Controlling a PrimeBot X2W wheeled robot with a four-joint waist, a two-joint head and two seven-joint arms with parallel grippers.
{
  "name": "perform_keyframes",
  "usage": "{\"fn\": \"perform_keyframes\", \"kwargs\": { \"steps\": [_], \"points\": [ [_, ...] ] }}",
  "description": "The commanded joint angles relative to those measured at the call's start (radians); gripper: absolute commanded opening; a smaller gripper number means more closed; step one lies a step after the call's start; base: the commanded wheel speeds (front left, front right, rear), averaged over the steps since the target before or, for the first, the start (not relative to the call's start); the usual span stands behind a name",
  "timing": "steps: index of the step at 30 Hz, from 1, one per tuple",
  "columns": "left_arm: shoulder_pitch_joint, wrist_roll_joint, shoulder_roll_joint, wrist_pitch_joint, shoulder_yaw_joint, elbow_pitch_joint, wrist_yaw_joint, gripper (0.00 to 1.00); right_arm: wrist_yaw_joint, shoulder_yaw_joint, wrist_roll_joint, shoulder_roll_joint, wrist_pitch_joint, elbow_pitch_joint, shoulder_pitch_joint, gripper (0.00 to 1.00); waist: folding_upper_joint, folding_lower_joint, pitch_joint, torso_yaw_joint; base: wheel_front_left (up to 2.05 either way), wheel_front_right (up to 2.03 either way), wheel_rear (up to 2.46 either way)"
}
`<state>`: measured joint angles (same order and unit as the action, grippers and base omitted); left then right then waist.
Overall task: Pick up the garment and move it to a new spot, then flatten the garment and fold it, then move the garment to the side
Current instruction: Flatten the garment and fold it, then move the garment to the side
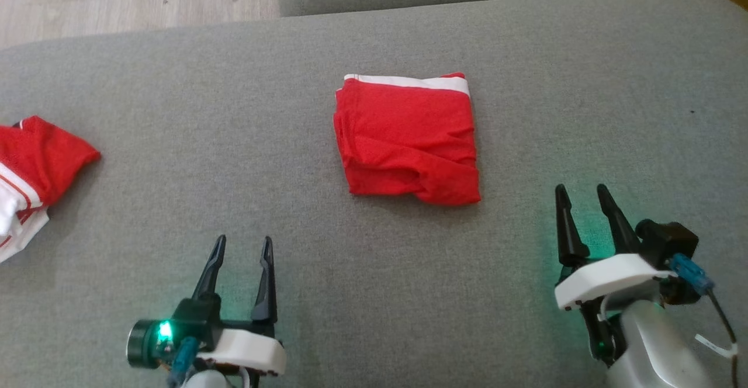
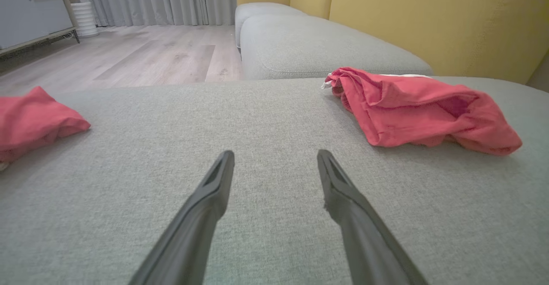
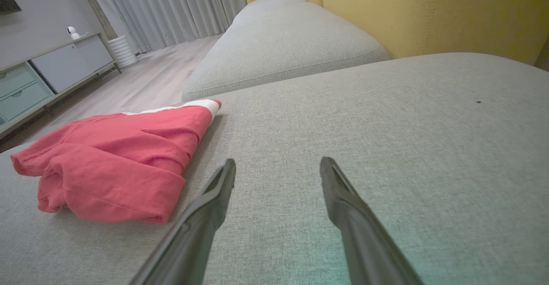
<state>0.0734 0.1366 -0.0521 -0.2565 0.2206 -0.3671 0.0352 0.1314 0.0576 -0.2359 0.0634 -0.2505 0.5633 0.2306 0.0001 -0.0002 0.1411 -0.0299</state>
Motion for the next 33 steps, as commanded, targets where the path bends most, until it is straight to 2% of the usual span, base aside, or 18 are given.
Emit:
{"fn": "perform_keyframes", "kwargs": {
  "steps": [1, 5, 10, 15, 19, 20, 21, 26, 30, 31, 33],
  "points": [
    [0.032, 0.008, -0.002, -0.005, -0.036, 0.038, 0.000, 1.00, -0.001, 0.030, 0.003, -0.011, -0.011, -0.033, 0.028, 1.00, -0.0001, 0.0002, 0.008, 0.002, 0.00, 0.00, 0.00],
    [0.060, 0.011, 0.001, -0.005, -0.006, 0.032, -0.016, 1.00, -0.001, 0.084, -0.025, -0.013, -0.011, -0.017, 0.088, 1.00, -0.0001, 0.0002, 0.038, 0.023, 0.00, 0.00, 0.00],
    [0.095, 0.040, 0.001, -0.005, 0.052, 0.041, -0.015, 1.00, -0.001, 0.149, -0.070, -0.013, 0.011, 0.058, 0.228, 1.00, -0.0001, 0.0002, 0.092, 0.077, 0.00, 0.00, 0.00],
    [0.109, 0.063, 0.002, -0.005, 0.094, 0.036, -0.003, 1.00, -0.001, 0.145, -0.062, -0.013, 0.065, 0.194, 0.355, 1.00, -0.0001, 0.0002, 0.136, 0.130, 0.00, 0.00, 0.00],
    [0.112, 0.073, 0.002, -0.005, 0.100, 0.034, 0.006, 1.00, -0.001, 0.160, -0.083, -0.013, 0.142, 0.320, 0.405, 1.00, -0.0001, 0.0002, 0.155, 0.148, 0.00, 0.00, 0.00],
    [0.114, 0.074, 0.002, -0.005, 0.100, 0.034, 0.007, 1.00, -0.001, 0.166, -0.088, -0.013, 0.156, 0.346, 0.412, 0.47, -0.0001, 0.0002, 0.159, 0.149, 0.00, 0.00, 0.00],
    [0.115, 0.073, 0.002, -0.005, 0.099, 0.035, 0.009, 1.00, -0.001, 0.168, -0.094, -0.013, 0.160, 0.367, 0.416, 0.00, -0.0001, 0.0002, 0.161, 0.148, 0.00, 0.00, 0.00],
    [0.111, 0.062, 0.002, -0.005, 0.073, 0.038, 0.009, 1.00, -0.001, 0.146, -0.100, -0.013, 0.067, 0.427, 0.427, 0.00, -0.0001, 0.0002, 0.154, 0.088, 0.00, 0.00, 0.00],
    [0.114, 0.048, 0.002, -0.005, 0.053, 0.039, -0.005, 1.00, -0.001, 0.121, -0.113, -0.013, 0.015, 0.455, 0.409, 0.00, -0.0001, 0.0002, 0.132, -0.012, 0.00, 0.00, 0.00],
    [0.114, 0.048, 0.002, -0.005, 0.053, 0.039, -0.005, 1.00, -0.001, 0.121, -0.113, -0.013, 0.015, 0.455, 0.409, 0.00, -0.0001, 0.0002, 0.132, -0.012, 0.00, 0.00, 0.00],
    [0.120, 0.039, 0.002, -0.005, 0.045, 0.037, -0.018, 1.00, -0.001, 0.120, -0.122, -0.013, 0.004, 0.459, 0.394, 0.00, -0.0001, 0.0002, 0.124, -0.074, 0.00, 0.00, 0.00]
  ]
}}
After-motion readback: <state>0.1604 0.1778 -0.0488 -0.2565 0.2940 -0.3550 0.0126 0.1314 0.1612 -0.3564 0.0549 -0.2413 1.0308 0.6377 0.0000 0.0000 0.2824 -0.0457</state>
